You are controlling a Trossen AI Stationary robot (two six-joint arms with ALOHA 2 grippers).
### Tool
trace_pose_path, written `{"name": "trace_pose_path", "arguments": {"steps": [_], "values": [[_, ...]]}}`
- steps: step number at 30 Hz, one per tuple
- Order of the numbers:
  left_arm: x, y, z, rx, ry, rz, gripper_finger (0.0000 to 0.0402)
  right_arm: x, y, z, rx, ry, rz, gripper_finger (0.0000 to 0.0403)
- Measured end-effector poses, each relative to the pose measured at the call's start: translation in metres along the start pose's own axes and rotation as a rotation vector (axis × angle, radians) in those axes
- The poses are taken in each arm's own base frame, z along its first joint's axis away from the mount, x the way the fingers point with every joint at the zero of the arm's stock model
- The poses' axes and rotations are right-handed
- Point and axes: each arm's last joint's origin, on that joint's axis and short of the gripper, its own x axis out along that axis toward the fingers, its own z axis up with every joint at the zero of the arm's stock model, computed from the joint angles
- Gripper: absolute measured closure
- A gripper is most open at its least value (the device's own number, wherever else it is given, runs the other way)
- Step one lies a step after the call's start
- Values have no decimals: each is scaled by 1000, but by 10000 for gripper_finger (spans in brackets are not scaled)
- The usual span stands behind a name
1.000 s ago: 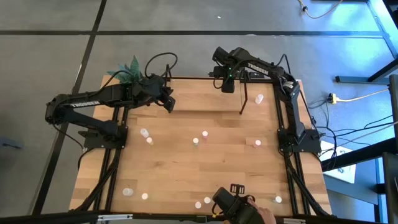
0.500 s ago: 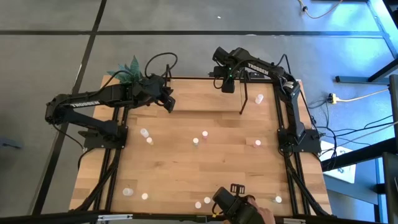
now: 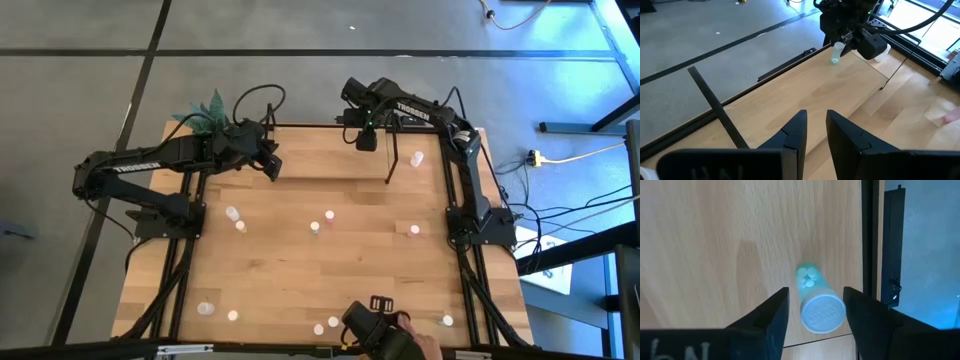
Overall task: Pick and place medicine bottles onto shelf by color
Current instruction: Put the top left pink pill bottle on the shelf
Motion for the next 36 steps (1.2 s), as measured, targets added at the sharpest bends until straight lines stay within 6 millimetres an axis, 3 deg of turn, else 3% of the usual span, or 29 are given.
{"name": "trace_pose_path", "arguments": {"steps": [10,17,36], "values": [[0,0,0,0,0,0,335,-1,0,0,7,-3,-3,169],[0,0,0,0,0,0,335,-1,0,0,7,-4,-4,163],[0,0,0,0,0,-1,335,-36,-5,1,9,-17,-17,163]]}}
